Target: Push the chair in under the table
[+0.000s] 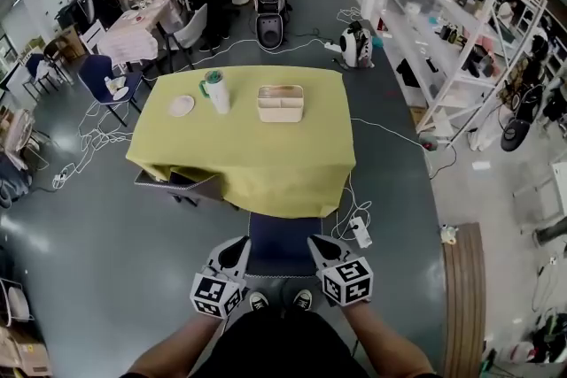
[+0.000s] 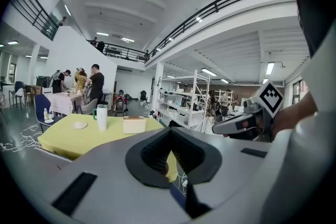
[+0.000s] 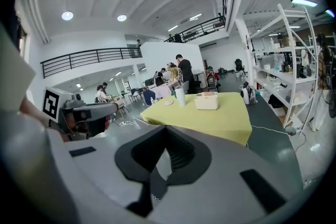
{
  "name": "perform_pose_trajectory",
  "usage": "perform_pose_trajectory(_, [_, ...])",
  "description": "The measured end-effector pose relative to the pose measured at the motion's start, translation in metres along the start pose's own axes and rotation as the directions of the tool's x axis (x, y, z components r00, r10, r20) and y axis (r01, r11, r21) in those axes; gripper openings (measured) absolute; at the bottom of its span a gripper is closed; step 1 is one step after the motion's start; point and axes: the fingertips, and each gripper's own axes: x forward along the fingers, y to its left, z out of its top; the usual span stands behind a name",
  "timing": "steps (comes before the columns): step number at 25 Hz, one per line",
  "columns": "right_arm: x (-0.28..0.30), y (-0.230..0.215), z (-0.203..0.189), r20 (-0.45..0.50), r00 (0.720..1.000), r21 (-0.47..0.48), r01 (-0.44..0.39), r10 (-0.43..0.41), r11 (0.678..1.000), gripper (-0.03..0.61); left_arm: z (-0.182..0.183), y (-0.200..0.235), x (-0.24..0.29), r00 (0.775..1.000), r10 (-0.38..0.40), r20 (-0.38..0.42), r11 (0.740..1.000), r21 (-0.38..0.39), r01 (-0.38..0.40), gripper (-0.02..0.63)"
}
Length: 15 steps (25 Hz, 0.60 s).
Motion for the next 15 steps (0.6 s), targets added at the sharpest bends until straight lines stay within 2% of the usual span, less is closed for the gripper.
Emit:
perform_pose_trajectory(4, [0.013, -0.001, -0.019, -0.07, 0.997, -0.04, 0.027, -0.03, 0.999, 0.012, -0.022, 0.015, 0.003, 0.997, -0.017, -0.081, 1.0, 0.022, 0.019, 0.008])
perform_pose_trajectory(7, [0.017, -0.008, -0.039, -0.14, 0.989, -0.059, 0.05, -0.058, 0.997, 0.012, -0.048, 0.022, 0.007, 0.984, -0.037, -0.176, 0.999, 0.03, 0.043, 0.008])
perform_pose_trajectory(11, [0.024, -0.016, -0.066, -0.228, 0.972, -0.087, 0.038, -0.057, 0.995, 0.014, -0.087, 0.026, 0.013, 0.948, -0.072, -0.311, 0.995, 0.037, 0.088, 0.009])
perform_pose_trajectory(15, [0.03, -0.021, -0.097, -0.314, 0.948, -0.118, 0.014, -0.051, 0.993, 0.015, -0.12, 0.022, 0.015, 0.906, -0.12, -0.407, 0.988, 0.042, 0.15, 0.012])
